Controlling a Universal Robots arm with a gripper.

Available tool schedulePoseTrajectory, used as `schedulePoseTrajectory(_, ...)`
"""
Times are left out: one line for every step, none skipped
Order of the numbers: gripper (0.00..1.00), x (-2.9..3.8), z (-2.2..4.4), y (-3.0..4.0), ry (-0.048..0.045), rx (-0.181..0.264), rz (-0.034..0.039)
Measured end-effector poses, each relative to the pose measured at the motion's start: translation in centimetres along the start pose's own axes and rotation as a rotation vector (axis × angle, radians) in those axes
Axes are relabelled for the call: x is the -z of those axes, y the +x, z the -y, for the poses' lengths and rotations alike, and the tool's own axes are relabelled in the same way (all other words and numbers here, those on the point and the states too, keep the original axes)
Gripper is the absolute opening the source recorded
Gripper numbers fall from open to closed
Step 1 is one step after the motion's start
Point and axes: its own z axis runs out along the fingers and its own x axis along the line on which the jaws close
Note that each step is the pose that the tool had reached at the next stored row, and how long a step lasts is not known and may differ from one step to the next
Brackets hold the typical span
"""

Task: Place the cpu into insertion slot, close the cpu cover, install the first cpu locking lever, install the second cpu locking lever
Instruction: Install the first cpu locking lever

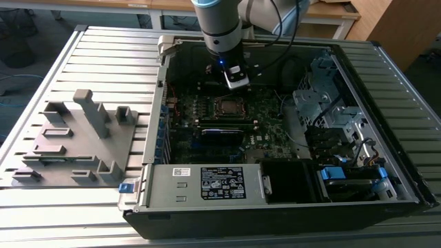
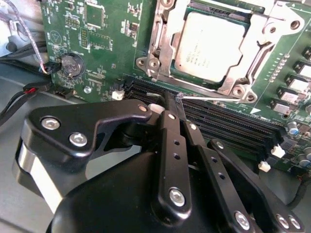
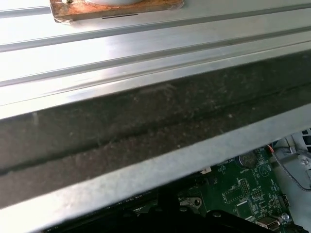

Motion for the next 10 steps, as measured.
schedulePoseTrajectory(0.1, -0.03, 0.03, 0.07, -0.0015, 0.0, 0.0026)
schedulePoseTrajectory(0.1, -0.07, 0.06, 0.15, -0.0034, 0.001, 0.0057)
schedulePoseTrajectory(0.1, -0.1, 0.09, 0.21, -0.0043, 0.001, 0.0079)
schedulePoseTrajectory(0.1, -0.13, 0.11, 0.27, -0.005, 0.001, 0.0095)
schedulePoseTrajectory(0.1, -0.16, 0.14, 0.35, -0.0055, 0.002, 0.0107)
schedulePoseTrajectory(0.1, -0.18, 0.18, 0.43, -0.0058, 0.002, 0.0118)
schedulePoseTrajectory(0.1, -0.19, 0.21, 0.52, -0.0061, 0.002, 0.013)
schedulePoseTrajectory(0.1, -0.19, 0.24, 0.61, -0.0065, 0.002, 0.0141)
schedulePoseTrajectory(0.1, -0.21, 0.26, 0.66, -0.0068, 0.002, 0.015)
schedulePoseTrajectory(0.1, -0.22, 0.27, 0.7, -0.0071, 0.002, 0.0157)
